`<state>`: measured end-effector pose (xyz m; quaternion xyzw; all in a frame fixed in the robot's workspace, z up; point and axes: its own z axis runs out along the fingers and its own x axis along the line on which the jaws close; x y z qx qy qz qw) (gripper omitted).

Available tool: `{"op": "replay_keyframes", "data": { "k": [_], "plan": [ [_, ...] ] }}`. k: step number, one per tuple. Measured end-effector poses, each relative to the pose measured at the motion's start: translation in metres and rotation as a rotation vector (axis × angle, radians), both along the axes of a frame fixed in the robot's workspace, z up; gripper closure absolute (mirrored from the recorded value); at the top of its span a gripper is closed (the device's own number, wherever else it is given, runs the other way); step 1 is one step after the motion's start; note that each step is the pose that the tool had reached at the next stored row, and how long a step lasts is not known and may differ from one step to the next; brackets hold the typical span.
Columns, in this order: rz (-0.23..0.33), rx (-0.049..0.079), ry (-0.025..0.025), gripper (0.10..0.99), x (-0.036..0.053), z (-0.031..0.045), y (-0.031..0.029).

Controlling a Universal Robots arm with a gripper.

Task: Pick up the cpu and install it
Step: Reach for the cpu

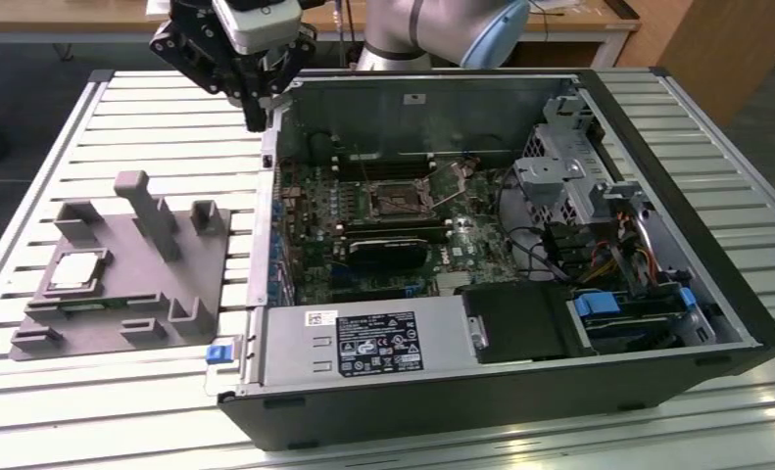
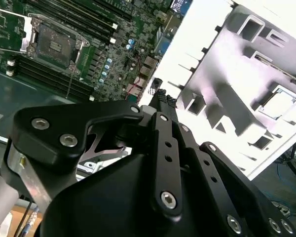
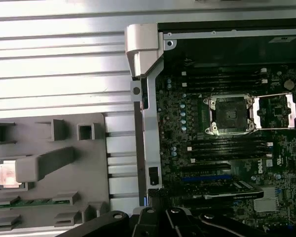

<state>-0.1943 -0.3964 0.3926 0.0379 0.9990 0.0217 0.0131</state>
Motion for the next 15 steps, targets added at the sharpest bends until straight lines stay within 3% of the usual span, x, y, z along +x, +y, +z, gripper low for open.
{"op": "replay_keyframes", "data": {
  "k": [15],
  "plan": [
    [0.000, 0.000, 0.0000, 0.980, -0.0131, -0.0002, 0.0000]
  ]
}}
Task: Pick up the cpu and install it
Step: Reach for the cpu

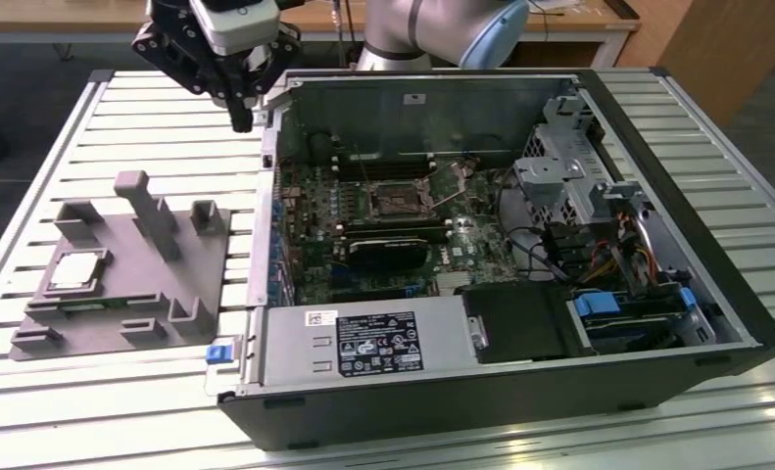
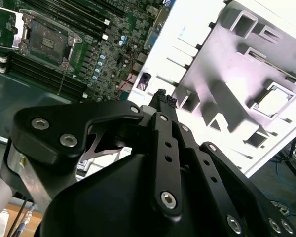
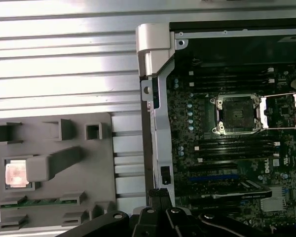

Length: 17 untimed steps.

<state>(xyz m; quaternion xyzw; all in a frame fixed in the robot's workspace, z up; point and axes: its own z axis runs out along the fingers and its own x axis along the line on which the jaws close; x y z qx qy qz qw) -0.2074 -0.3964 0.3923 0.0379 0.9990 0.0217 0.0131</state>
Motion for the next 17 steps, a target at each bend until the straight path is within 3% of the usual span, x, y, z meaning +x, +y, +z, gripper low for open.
{"op": "replay_keyframes", "data": {
  "k": [17],
  "plan": [
    [0.000, 0.000, 0.0000, 0.980, -0.0123, -0.0002, 0.0000]
  ]
}}
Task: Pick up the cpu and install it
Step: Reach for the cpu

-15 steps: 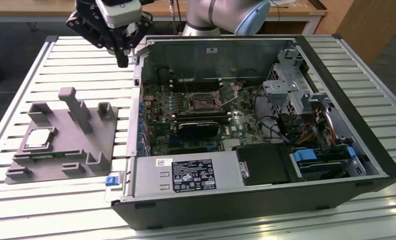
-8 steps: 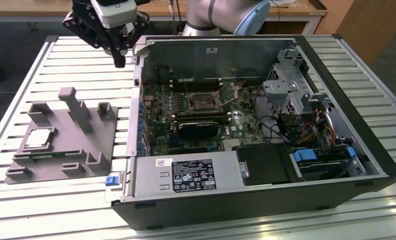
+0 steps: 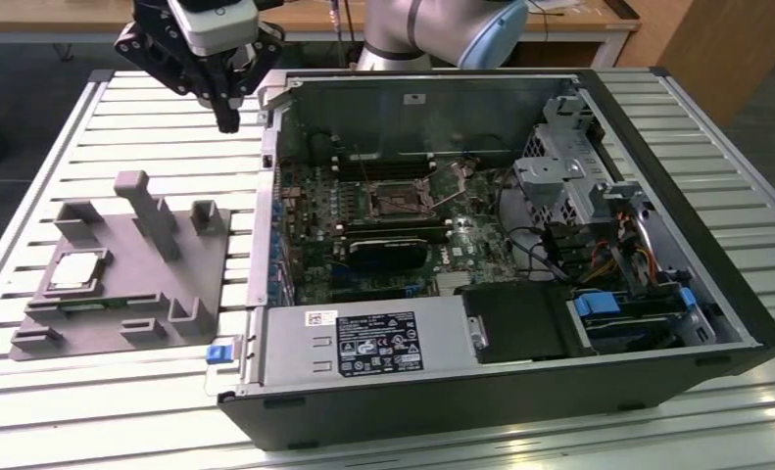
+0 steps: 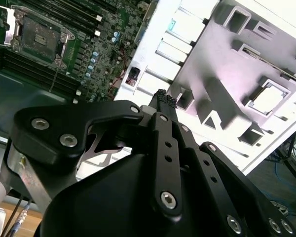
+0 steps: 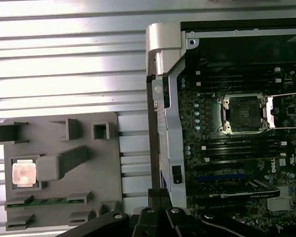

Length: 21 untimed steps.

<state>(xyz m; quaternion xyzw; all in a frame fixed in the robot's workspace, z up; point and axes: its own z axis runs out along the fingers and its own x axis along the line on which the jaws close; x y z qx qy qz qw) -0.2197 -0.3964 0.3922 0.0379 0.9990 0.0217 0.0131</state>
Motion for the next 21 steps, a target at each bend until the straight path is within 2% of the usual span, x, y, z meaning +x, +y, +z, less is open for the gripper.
{"op": "replay_keyframes", "data": {
  "k": [21],
  "plan": [
    [0.000, 0.000, 0.0000, 0.980, -0.0129, -0.0002, 0.0000]
  ]
}}
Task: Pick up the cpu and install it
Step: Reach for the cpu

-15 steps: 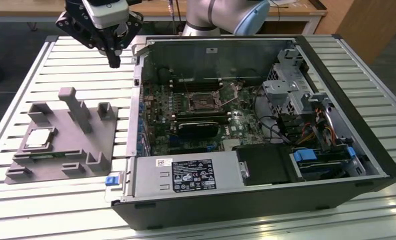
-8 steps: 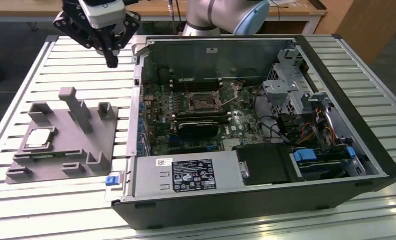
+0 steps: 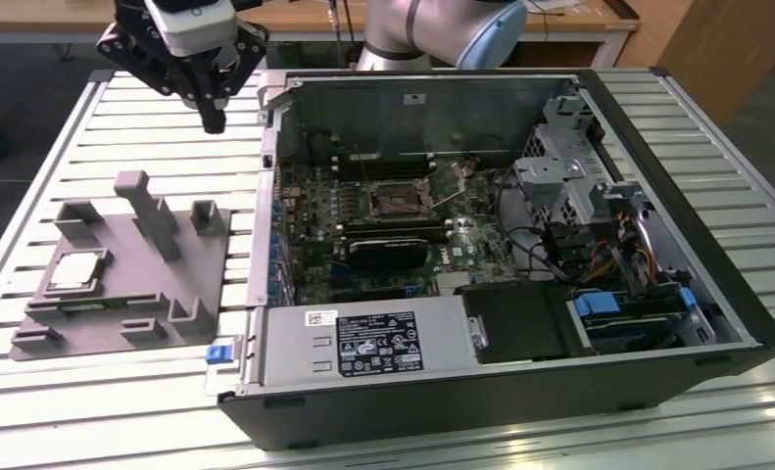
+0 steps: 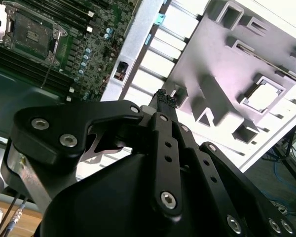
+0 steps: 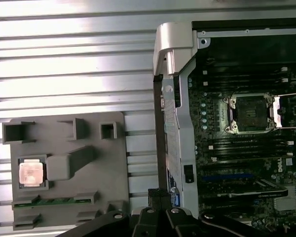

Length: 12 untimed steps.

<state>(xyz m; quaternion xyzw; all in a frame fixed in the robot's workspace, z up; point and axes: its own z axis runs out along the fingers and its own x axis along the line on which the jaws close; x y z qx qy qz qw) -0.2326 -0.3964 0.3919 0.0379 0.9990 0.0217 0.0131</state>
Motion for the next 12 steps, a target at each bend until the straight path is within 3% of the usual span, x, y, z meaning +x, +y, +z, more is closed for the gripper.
{"op": "replay_keyframes", "data": {
  "k": [12],
  "plan": [
    [0.000, 0.000, 0.0000, 0.980, -0.0107, -0.0002, 0.0000]
  ]
}}
